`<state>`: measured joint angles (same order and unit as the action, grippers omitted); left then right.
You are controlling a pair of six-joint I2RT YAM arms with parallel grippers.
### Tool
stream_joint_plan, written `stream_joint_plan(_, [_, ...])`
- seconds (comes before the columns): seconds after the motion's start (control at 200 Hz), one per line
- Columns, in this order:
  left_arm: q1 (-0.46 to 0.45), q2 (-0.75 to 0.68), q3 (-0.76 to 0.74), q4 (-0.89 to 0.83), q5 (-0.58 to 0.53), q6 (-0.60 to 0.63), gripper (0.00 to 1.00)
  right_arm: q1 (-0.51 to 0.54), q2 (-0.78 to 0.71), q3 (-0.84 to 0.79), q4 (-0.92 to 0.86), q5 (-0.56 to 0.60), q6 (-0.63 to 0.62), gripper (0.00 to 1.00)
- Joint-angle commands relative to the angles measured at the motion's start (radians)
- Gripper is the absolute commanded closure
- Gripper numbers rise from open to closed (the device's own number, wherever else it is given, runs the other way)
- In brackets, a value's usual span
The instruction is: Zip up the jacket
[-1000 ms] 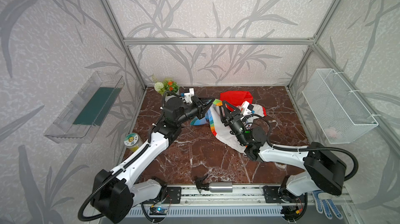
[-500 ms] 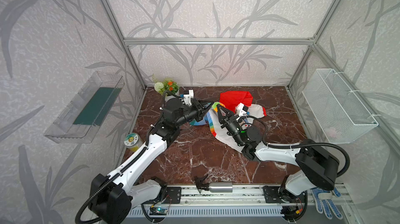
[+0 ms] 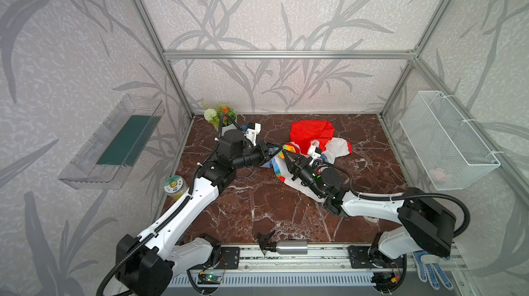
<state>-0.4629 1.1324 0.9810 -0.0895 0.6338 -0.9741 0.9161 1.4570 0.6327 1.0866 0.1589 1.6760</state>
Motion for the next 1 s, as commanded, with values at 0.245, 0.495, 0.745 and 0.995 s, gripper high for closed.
stream_joint_plan(0.245, [-0.012,-0.069,-0.037,0.004,0.056,0.096,1.0,-0.003,-0.138,0.014,-0.335,-0.031,0.02,1.0])
stream_joint_plan(0.495, [-0.04,-0.072,-0.027,-0.07,0.049,0.181,0.98,-0.026,-0.116,0.091,-0.439,-0.101,0.03,1.0])
stream_joint_plan(0.745, [-0.062,-0.07,-0.005,-0.161,0.02,0.287,0.82,-0.04,-0.152,0.126,-0.559,-0.128,0.022,1.0])
stream_joint_plan(0.995, [-0.081,-0.056,0.013,-0.193,0.0,0.333,0.71,-0.051,-0.155,0.157,-0.597,-0.158,0.01,1.0])
